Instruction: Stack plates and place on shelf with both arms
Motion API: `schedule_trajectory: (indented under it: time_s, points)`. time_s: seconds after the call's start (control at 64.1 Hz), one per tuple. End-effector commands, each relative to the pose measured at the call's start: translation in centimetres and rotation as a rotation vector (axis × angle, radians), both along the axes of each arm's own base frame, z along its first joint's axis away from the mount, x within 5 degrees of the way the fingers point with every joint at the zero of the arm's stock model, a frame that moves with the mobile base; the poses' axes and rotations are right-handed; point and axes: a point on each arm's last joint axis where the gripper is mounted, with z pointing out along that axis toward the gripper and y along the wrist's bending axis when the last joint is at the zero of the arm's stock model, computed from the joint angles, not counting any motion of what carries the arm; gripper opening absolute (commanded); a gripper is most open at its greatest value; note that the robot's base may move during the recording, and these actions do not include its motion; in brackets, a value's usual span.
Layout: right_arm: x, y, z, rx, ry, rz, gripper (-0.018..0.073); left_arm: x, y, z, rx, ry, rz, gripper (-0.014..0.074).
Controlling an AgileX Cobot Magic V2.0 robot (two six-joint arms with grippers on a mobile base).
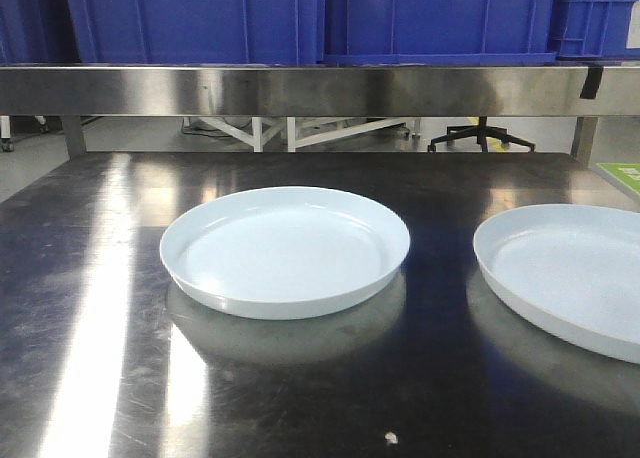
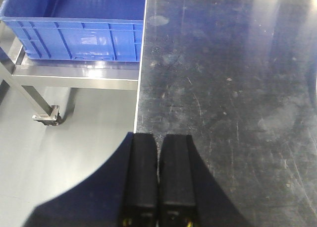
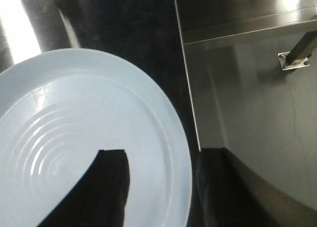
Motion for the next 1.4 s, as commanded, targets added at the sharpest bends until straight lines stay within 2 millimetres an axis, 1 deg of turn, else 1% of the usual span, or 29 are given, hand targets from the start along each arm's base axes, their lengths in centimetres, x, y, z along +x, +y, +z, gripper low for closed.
schedule_trajectory:
  time_s: [0.0,0.187,0.296,0.577,0.78,0.858,0.936,0.998,1.061,1.123,1.201,1.388]
  points:
    - [2.1,-0.3,1.6,-0.018,-0.098,0.002,0.0437,0.6,-0.1,1.5,-0.015,-0.109,-0.001,0.0087]
    - [4.3,-0.4,1.1,-0.032,-0.047,0.013,0.0437,0.6,-0.1,1.5,-0.015,-0.109,-0.001,0.0087]
    - [5.0,-0.5,0.5,-0.048,-0.021,0.022,0.0437,0.6,-0.1,1.5,-0.015,-0.109,-0.001,0.0087]
    - [5.3,-2.4,-0.6,-0.047,0.025,-0.046,0.0437,0.6,-0.1,1.5,-0.015,-0.109,-0.001,0.0087]
    - [5.6,-2.5,-1.3,-0.045,0.047,-0.048,0.0435,0.6,-0.1,1.5,-0.015,-0.109,-0.001,0.0087]
    - [5.6,-2.5,-1.5,-0.044,0.058,-0.048,0.0393,0.6,-0.1,1.5,-0.015,-0.109,-0.001,0.0087]
    - [5.6,-2.5,-1.6,-0.044,0.060,-0.048,0.0274,0.6,-0.1,1.5,-0.015,-0.109,-0.001,0.0087]
    - [5.7,-2.5,-1.5,-0.044,0.053,-0.048,0.0134,0.6,-0.1,1.5,-0.015,-0.109,-0.001,0.0087]
    - [5.7,-2.5,-1.2,-0.046,0.036,-0.049,0.0010,0.6,-0.1,1.5,-0.015,-0.109,-0.001,0.0087]
    - [5.9,-2.6,-0.5,-0.048,0.014,-0.049,0.0043,0.6,-0.1,1.5,-0.015,-0.109,-0.001,0.0087]
    - [6.0,-2.6,1.0,-0.051,-0.019,-0.050,0.0027,0.6,-0.1,1.5,-0.015,-0.109,-0.001,0.0087]
    - [6.1,-2.5,6.6,-0.062,-0.141,-0.052,0.0030,0.6,-0.1,1.5,-0.015,-0.109,-0.001,0.0087]
